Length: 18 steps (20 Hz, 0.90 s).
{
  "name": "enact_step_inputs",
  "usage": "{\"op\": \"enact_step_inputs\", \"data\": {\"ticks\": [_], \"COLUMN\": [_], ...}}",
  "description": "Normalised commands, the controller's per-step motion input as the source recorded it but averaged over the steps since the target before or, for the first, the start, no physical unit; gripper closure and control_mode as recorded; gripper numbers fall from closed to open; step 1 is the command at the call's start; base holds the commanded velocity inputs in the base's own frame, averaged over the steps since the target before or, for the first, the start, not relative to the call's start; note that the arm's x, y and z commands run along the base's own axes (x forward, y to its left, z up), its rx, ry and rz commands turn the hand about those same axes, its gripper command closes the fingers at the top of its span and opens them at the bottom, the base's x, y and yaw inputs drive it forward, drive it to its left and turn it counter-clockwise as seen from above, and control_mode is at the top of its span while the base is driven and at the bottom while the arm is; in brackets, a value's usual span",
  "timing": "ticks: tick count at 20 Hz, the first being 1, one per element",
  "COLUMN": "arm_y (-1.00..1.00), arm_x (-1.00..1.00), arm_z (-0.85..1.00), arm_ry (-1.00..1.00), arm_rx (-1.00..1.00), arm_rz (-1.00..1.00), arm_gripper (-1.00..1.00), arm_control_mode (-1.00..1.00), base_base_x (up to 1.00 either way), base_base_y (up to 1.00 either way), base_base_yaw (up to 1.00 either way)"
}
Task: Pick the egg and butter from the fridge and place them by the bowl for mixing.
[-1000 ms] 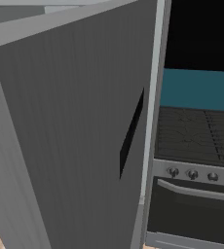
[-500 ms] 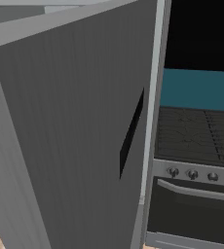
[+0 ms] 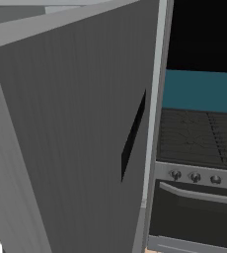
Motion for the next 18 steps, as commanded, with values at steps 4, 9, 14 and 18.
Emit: {"op": "enact_step_inputs", "data": {"ticks": [4, 9, 14, 18], "arm_y": [0.00, 0.01, 0.00, 0.07], "arm_x": [-1.00, -1.00, -1.00, -0.47], "arm_z": [0.39, 0.60, 0.89, 0.74], "arm_ry": [0.01, 0.11, 0.09, -0.34], "arm_rx": [0.02, 0.00, -0.03, -0.09], "arm_rz": [-0.06, -0.07, -0.06, 0.00], "arm_gripper": [1.00, 1.00, 1.00, 1.00], "arm_control_mode": [-1.00, -1.00, -1.00, -1.00], "base_base_x": [0.00, 0.00, 0.00, 0.00], "base_base_y": [0.00, 0.00, 0.00, 0.00], "base_base_yaw": [0.00, 0.00, 0.00, 0.00]}}
